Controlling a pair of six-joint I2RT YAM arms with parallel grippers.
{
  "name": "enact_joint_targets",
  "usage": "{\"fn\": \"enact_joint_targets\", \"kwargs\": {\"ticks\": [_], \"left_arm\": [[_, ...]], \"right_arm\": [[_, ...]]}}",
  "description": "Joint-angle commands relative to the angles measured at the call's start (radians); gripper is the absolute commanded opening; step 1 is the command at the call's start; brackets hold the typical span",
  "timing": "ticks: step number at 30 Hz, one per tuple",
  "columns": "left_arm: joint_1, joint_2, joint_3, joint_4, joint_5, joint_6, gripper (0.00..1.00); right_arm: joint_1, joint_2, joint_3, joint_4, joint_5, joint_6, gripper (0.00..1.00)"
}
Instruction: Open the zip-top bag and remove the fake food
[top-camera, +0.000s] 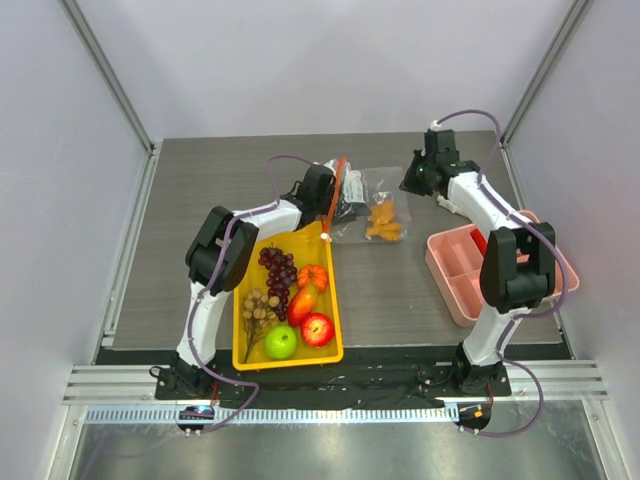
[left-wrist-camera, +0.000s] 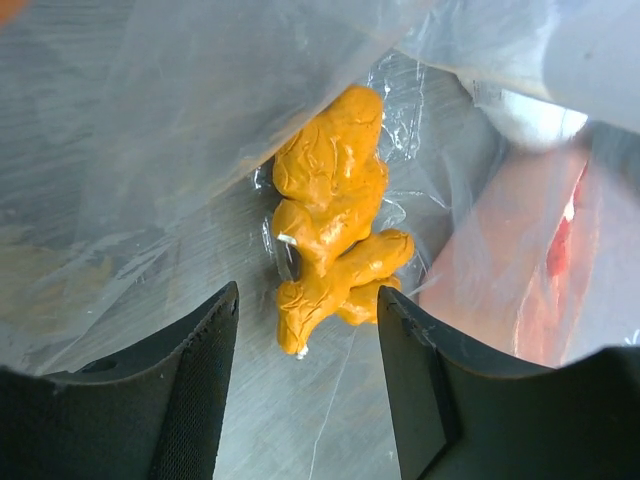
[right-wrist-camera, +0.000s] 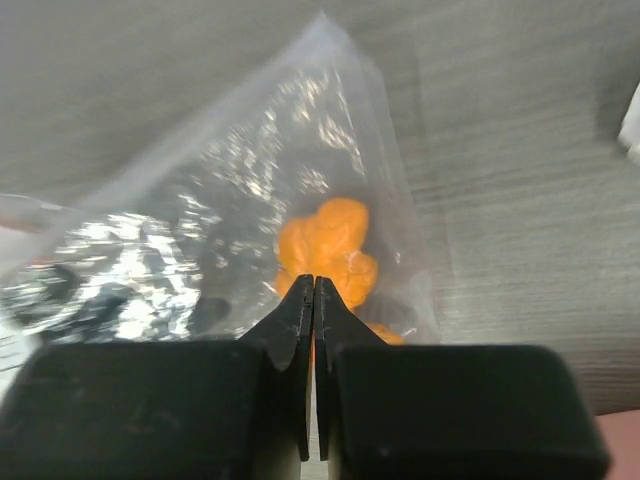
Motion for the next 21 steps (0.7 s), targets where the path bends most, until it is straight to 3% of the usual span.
{"fn": "enact_joint_targets", "kwargs": {"ticks": [1,7,17,21], "left_arm": [[-0.002,0.014,0.053,-0.011,0.046,0.027,0.58],[-0.002,0.036,0.075,-0.017,0.077,0.019,0.58],[-0.004,0.071,0.102,-0.061,0.088,0.031,0.59],[-0.004,0.106,0.113,0.004,0.134,-0.004,0.59]], "right_arm": [[0.05,0.064,-0.045,-0.029,0.113,-0.038,0.03],[0.067,0.112,-0.122,-0.006,0.155,-0.043,0.02],[0.075,0.19,-0.134,0.089,-0.007,0.014,0.01],[0.08,0.197,-0.137,0.133,-0.076,0.046,0.02]]}}
